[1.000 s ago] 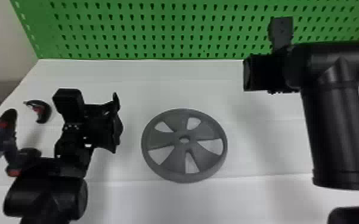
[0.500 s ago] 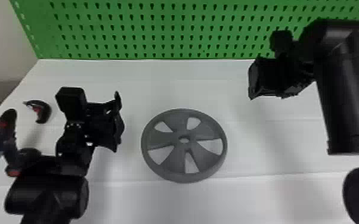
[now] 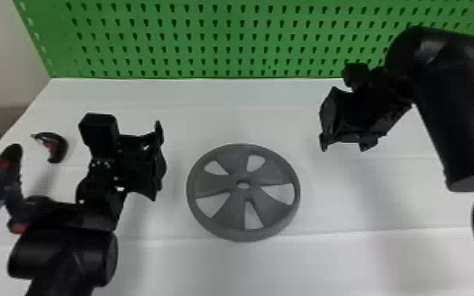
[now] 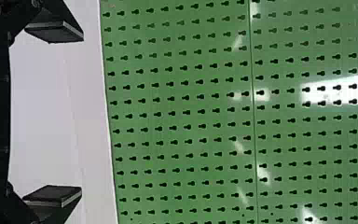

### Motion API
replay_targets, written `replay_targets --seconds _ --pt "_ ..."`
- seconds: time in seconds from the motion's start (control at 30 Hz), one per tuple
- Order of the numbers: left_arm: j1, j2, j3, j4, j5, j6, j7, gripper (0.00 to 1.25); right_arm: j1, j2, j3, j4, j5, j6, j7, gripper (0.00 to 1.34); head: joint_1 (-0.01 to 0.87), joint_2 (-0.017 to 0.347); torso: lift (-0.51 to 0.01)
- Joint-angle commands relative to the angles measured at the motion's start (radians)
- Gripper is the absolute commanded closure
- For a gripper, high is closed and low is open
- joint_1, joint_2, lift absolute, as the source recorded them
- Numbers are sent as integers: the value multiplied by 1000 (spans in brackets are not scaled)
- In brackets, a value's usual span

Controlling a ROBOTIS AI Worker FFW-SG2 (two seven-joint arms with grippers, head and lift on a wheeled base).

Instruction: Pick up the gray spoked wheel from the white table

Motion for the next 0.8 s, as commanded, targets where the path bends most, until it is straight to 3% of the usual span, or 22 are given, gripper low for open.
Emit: replay_targets --seconds 0.0,0.3,0.43,0.57,0.77 --pt "-1 3 -3 2 0 0 0 128 -24 -16 50 73 -63 1 0 283 765 12 -91" --pt "-4 6 -10 8 2 0 0 128 -62 -32 147 182 -149 1 0 283 765 12 -91" --pt "-4 8 -10 10 6 0 0 128 -65 -39 191 181 -170 1 0 283 765 12 -91" --pt "-7 11 -16 10 6 0 0 127 -58 -58 228 179 -250 1 0 283 765 12 -91" --pt "-7 13 -19 10 8 0 0 128 -62 -62 246 187 -259 1 0 283 765 12 -91"
